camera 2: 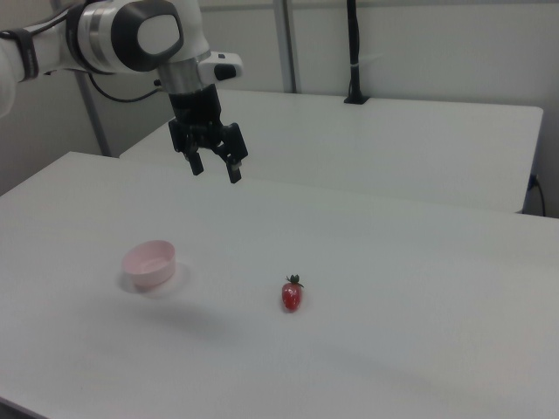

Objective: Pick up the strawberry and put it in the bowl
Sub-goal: 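Move the open gripper over the red strawberry, then lower the gripper and close it around the strawberry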

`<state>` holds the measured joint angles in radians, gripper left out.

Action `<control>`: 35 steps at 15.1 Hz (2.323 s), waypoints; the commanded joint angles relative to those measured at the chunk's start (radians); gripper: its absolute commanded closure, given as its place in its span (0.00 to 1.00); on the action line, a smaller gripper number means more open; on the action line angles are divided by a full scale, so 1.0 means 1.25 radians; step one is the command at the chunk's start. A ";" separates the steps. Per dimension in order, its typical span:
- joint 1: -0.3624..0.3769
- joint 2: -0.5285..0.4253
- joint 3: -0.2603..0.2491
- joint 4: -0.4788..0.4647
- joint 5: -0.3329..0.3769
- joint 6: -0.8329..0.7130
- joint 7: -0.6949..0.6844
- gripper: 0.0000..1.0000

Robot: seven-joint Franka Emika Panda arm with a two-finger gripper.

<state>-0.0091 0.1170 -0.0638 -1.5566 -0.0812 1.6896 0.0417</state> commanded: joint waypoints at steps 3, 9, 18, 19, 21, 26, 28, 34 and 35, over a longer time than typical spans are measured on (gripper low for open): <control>0.002 -0.005 0.001 -0.009 -0.011 0.036 -0.012 0.00; 0.005 0.011 0.002 -0.005 -0.010 0.074 -0.019 0.00; -0.065 0.153 -0.004 -0.014 -0.011 0.140 -0.235 0.00; -0.072 0.177 -0.004 -0.016 -0.015 0.170 -0.238 0.00; -0.090 0.218 -0.005 -0.024 -0.042 0.198 -0.296 0.00; -0.087 0.271 -0.024 -0.051 -0.058 0.224 -0.399 0.02; -0.086 0.295 -0.024 -0.051 -0.060 0.235 -0.399 0.05; -0.074 0.331 -0.024 -0.067 -0.071 0.293 -0.400 0.39; -0.075 0.329 -0.024 -0.065 -0.071 0.292 -0.406 0.48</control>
<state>-0.1129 0.5468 -0.0833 -1.6182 -0.1497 2.0301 -0.4380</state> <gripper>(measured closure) 0.286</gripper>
